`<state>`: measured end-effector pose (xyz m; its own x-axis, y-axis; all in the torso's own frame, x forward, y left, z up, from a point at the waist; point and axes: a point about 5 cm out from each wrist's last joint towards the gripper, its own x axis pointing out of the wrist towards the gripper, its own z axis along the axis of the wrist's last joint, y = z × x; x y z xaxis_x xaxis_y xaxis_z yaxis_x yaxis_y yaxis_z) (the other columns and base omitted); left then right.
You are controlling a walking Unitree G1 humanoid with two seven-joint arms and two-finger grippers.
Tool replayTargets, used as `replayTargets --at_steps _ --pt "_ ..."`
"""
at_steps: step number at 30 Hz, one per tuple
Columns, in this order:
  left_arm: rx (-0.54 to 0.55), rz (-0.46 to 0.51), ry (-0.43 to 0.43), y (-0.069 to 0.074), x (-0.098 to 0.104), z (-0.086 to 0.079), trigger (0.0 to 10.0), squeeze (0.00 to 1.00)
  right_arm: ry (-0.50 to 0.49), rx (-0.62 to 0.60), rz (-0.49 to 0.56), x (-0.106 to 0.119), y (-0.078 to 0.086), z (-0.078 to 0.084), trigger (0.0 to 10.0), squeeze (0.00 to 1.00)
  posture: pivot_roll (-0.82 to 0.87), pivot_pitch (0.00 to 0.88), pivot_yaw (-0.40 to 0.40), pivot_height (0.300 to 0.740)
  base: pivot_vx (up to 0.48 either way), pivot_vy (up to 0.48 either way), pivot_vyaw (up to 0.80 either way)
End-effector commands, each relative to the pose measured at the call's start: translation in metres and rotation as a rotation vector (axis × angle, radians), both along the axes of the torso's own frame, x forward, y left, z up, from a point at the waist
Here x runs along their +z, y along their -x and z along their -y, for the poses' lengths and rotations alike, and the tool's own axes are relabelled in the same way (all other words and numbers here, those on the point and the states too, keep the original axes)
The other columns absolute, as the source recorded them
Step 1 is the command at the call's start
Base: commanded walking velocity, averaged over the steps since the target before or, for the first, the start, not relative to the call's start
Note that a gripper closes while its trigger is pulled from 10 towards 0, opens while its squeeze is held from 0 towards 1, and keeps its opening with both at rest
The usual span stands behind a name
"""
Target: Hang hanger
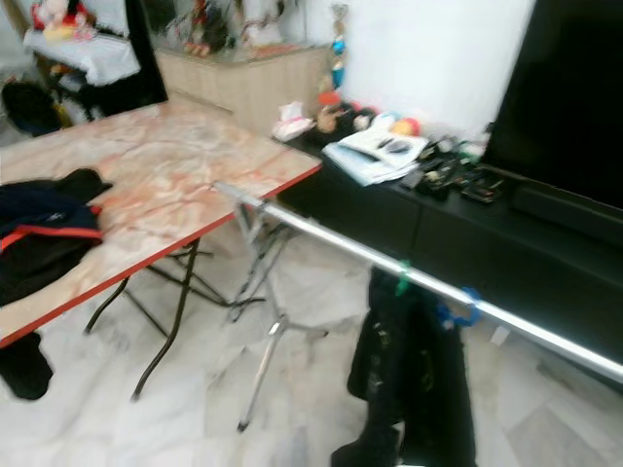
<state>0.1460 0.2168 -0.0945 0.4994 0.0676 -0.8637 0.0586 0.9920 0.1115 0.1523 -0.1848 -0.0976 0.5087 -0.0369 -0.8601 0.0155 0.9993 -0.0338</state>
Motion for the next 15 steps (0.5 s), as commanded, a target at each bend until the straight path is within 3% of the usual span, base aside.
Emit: replayTargets --at_steps 1,15 --pt "-0.001 -0.021 -0.005 0.0038 -0.0017 0.0003 10.0 0.00 -0.002 -0.004 0.004 0.0004 -0.0007 0.0003 10.0 0.00 -0.03 0.028 0.019 0.740 0.000 0.270 0.00" --pt "-0.004 -0.016 0.001 -0.0039 0.0000 0.0041 10.0 0.00 0.000 -0.002 0.003 0.0004 -0.0007 0.0004 10.0 0.00 -0.03 0.021 0.020 0.740 0.000 0.268 0.00"
